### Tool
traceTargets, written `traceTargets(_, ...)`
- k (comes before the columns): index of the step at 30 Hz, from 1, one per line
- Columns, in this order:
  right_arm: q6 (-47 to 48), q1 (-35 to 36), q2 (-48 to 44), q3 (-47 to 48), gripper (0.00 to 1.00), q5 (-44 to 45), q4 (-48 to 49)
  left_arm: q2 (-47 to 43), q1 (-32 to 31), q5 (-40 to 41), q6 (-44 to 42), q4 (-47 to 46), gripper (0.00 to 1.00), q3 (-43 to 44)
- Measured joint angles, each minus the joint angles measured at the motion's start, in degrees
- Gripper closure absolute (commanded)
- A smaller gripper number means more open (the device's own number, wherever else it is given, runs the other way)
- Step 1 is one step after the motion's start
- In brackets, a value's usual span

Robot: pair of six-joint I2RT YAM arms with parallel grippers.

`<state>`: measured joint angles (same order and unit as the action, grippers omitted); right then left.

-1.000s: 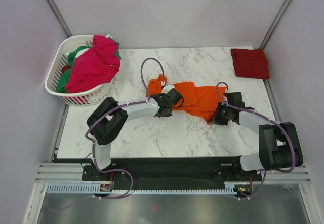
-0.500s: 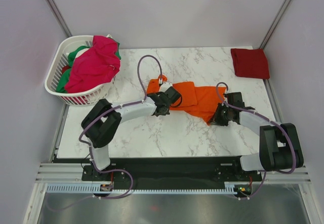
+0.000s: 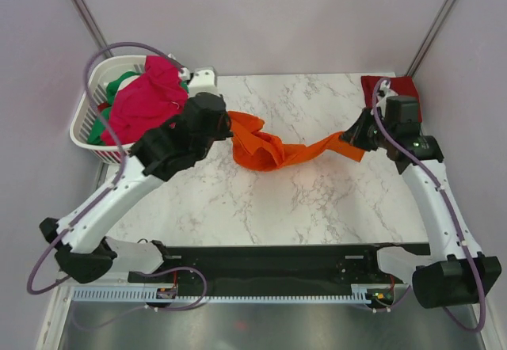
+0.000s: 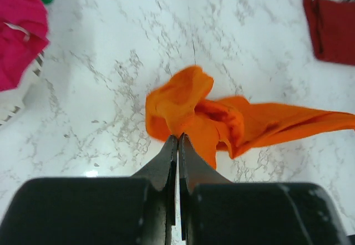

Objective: Fold and stack the t-shirts
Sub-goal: Flatten the tshirt out

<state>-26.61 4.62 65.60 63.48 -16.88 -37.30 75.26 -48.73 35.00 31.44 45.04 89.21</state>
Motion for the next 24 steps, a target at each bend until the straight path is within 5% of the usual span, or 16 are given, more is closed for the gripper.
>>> traceTargets(12,0.46,-4.15,-2.82,34.53,1.00,8.94,-17.20,-12.26,0.00,3.98,-3.87,12.76,0.98,23.74)
traceTargets(17,-1.20,-4.13,-11.04,34.12,1.00,12.57,-18.36,-16.68,0.02,3.89,-3.82,15.47,0.98,24.81)
traceTargets(18,-1.49,-4.15,-13.55,31.63,0.63,12.41,-18.49,-17.44,0.02,3.93,-3.82,15.85,0.98,24.26)
traceTargets(22,-3.87,-4.17,-23.67,11.45,0.02,9.60,-17.62,-19.58,0.00,3.91,-2.97,16.37,0.98,17.42)
traceTargets(24,-5.68,-4.17,-28.98,-2.54,0.02,7.28,-18.43,-20.13,0.00,3.87,-2.03,16.68,0.98,12.41)
